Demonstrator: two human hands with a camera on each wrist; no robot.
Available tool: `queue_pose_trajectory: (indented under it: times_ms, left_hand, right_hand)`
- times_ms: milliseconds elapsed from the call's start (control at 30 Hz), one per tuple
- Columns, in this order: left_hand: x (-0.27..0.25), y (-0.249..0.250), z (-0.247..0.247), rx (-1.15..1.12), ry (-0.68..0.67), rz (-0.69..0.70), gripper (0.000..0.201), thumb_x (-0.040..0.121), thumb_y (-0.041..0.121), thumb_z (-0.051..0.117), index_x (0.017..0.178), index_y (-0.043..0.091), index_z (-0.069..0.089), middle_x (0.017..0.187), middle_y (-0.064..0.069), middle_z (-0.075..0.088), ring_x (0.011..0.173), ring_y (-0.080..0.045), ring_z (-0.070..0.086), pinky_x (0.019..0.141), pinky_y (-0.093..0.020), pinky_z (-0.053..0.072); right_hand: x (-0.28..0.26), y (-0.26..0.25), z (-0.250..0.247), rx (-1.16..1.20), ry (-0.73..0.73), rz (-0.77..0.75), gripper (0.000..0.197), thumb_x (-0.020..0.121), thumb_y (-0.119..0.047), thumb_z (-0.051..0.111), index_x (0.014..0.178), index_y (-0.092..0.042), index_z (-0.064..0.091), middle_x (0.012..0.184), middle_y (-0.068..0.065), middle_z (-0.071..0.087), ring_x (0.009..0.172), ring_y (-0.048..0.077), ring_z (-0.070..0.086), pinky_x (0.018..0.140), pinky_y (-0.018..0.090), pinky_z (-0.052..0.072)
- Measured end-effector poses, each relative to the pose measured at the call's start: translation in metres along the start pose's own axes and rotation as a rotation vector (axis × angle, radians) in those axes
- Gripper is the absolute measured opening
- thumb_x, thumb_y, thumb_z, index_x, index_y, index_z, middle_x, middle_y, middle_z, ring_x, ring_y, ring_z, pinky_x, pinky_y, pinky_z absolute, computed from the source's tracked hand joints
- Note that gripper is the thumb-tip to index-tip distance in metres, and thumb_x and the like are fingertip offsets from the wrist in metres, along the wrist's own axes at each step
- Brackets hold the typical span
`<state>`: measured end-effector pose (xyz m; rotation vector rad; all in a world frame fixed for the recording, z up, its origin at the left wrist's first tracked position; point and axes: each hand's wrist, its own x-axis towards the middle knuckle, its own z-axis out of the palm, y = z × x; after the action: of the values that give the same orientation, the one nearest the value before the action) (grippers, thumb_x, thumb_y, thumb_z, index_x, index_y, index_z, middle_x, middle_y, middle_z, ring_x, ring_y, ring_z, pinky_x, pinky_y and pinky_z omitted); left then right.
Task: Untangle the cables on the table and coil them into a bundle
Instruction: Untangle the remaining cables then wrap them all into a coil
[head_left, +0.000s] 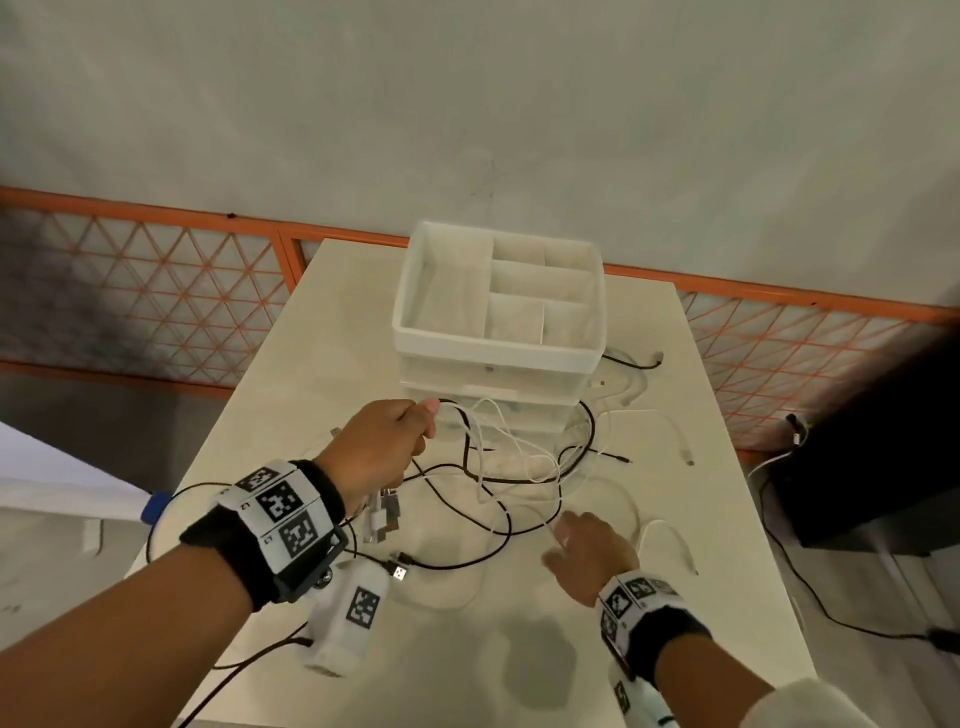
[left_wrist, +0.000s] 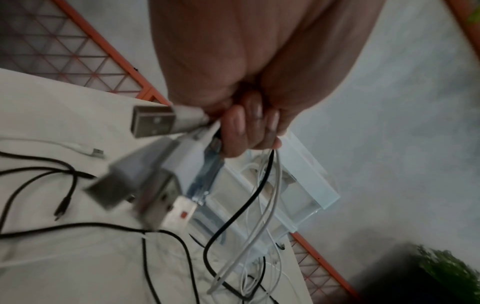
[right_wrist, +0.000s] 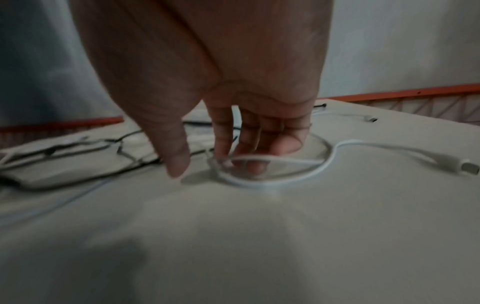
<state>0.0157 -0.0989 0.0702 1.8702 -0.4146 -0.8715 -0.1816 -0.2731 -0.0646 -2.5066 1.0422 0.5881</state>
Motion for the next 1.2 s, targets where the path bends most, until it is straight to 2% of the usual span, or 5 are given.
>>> queue_pose_trajectory:
  times_ms: [300, 567, 667, 1000, 1200]
  left_hand:
    - [0.003, 0.009, 0.006, -0.029, -0.007, 0.046, 0.026, 0.103, 0.025, 0.045, 0.083, 0.008, 0.051, 0.090, -0.007, 0.078, 0.047, -0.016, 0.024, 0.043, -0.025, 0.026]
    - [0.000, 0.013, 0.009, -0.093, -0.035, 0.059, 0.025, 0.102, 0.023, 0.046, 0.087, 0.005, 0.051, 0.091, -0.010, 0.078, 0.046, -0.014, 0.022, 0.044, -0.025, 0.024]
    - [0.000, 0.009, 0.005, -0.085, -0.035, 0.048, 0.025, 0.102, 0.022, 0.046, 0.086, 0.005, 0.051, 0.088, -0.010, 0.078, 0.048, -0.015, 0.022, 0.045, -0.026, 0.023]
    - [-0.001, 0.010, 0.026, -0.153, -0.047, 0.096, 0.025, 0.104, 0.026, 0.042, 0.086, 0.015, 0.054, 0.079, -0.005, 0.074, 0.044, -0.012, 0.029, 0.043, -0.024, 0.026]
    - [-0.001, -0.005, 0.016, -0.145, -0.114, 0.051, 0.027, 0.105, 0.026, 0.039, 0.085, 0.010, 0.049, 0.064, -0.003, 0.052, 0.043, -0.010, 0.027, 0.041, -0.022, 0.022]
  right_hand:
    - [-0.008, -0.039, -0.064, 0.154, 0.342, -0.275, 0.029, 0.092, -0.038, 0.049, 0.078, -0.021, 0.068, 0.079, 0.000, 0.072, 0.080, 0.025, 0.064, 0.072, 0.037, 0.054]
    - [-0.001, -0.028, -0.004, 0.137, 0.045, 0.074, 0.040, 0.093, -0.027, 0.055, 0.132, -0.019, 0.056, 0.131, 0.008, 0.061, 0.120, 0.028, 0.059, 0.094, 0.032, 0.049]
    - [-0.001, -0.022, 0.004, 0.142, 0.074, -0.011, 0.026, 0.091, -0.017, 0.051, 0.110, -0.019, 0.069, 0.114, 0.007, 0.070, 0.098, 0.023, 0.064, 0.068, 0.019, 0.043]
    - [-0.055, -0.079, -0.143, 0.529, 0.460, -0.530, 0.017, 0.089, -0.022, 0.071, 0.076, -0.030, 0.076, 0.080, -0.015, 0.075, 0.073, -0.002, 0.064, 0.068, 0.009, 0.045]
    - [-0.048, -0.054, -0.186, 0.907, 0.860, -0.367, 0.015, 0.090, -0.017, 0.072, 0.082, -0.030, 0.075, 0.082, -0.018, 0.073, 0.073, -0.001, 0.067, 0.072, 0.017, 0.053]
